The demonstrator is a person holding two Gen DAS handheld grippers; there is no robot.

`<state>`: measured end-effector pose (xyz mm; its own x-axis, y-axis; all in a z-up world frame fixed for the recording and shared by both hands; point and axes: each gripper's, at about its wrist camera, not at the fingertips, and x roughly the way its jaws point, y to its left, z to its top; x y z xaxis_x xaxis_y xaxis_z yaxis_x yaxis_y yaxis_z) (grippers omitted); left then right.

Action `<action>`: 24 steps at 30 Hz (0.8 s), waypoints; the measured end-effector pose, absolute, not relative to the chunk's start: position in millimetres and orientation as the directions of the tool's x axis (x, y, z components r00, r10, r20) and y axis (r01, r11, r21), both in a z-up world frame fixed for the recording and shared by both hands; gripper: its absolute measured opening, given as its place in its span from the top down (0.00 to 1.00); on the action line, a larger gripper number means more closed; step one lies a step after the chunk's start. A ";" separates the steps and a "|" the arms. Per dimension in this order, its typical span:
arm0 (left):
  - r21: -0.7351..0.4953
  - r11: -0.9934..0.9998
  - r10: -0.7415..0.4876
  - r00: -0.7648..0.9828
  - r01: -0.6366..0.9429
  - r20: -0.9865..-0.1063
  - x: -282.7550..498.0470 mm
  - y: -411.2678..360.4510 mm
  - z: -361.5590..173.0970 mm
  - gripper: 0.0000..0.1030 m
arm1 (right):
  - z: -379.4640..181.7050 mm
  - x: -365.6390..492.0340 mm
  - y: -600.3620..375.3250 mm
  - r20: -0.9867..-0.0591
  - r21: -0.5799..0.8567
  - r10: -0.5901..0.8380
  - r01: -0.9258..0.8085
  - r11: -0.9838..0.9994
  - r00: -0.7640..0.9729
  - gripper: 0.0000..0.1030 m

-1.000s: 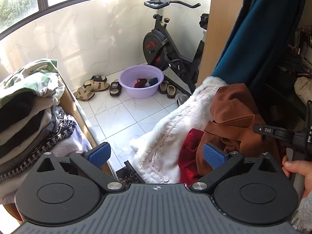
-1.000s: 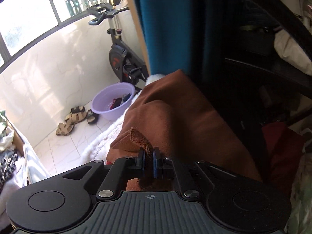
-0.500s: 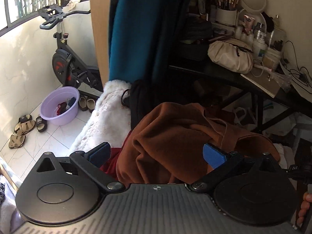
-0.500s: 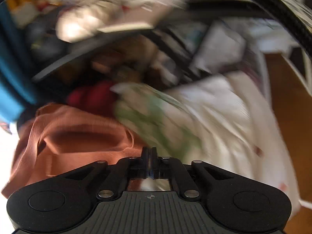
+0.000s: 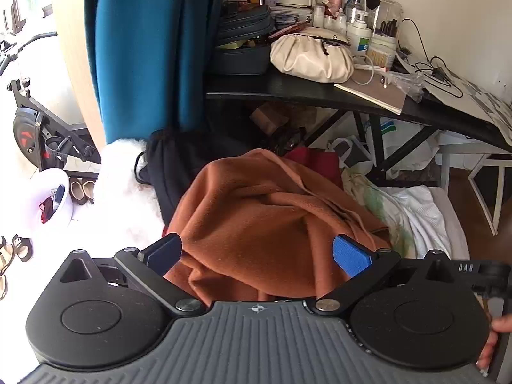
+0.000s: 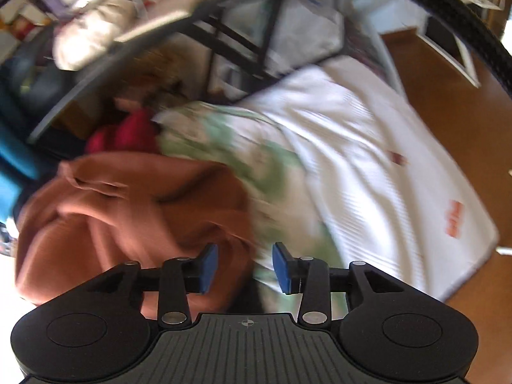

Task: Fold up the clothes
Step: 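Close the right gripper on the rust-brown sweater edge, then lift the sweater with the right gripper while the left gripper closes on another edge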

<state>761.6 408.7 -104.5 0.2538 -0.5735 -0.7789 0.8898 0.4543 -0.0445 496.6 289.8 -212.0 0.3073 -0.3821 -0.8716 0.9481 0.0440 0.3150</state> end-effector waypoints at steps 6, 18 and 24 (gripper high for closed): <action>-0.028 0.533 -0.526 0.306 0.846 -0.794 808.1 437.6 -108.5 0.00 | -218.0 581.0 269.1 -0.815 0.358 -0.427 0.920 0.160 0.392 0.27; -0.078 0.521 -0.539 0.257 0.850 -0.802 845.6 436.8 -131.1 0.00 | -226.9 592.2 278.2 -0.872 0.171 -0.452 0.982 0.075 0.187 0.91; -0.091 0.446 -0.525 0.179 0.890 -0.832 833.3 412.4 -150.7 0.00 | -235.8 530.3 316.6 -0.933 0.057 -0.360 0.989 -0.133 0.005 0.92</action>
<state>833.3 412.4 -150.7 0.1786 -0.5253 -0.8320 0.8904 0.4462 -0.0905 530.3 316.6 -235.8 0.0050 -0.3596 -0.9331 0.9895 -0.1333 0.0567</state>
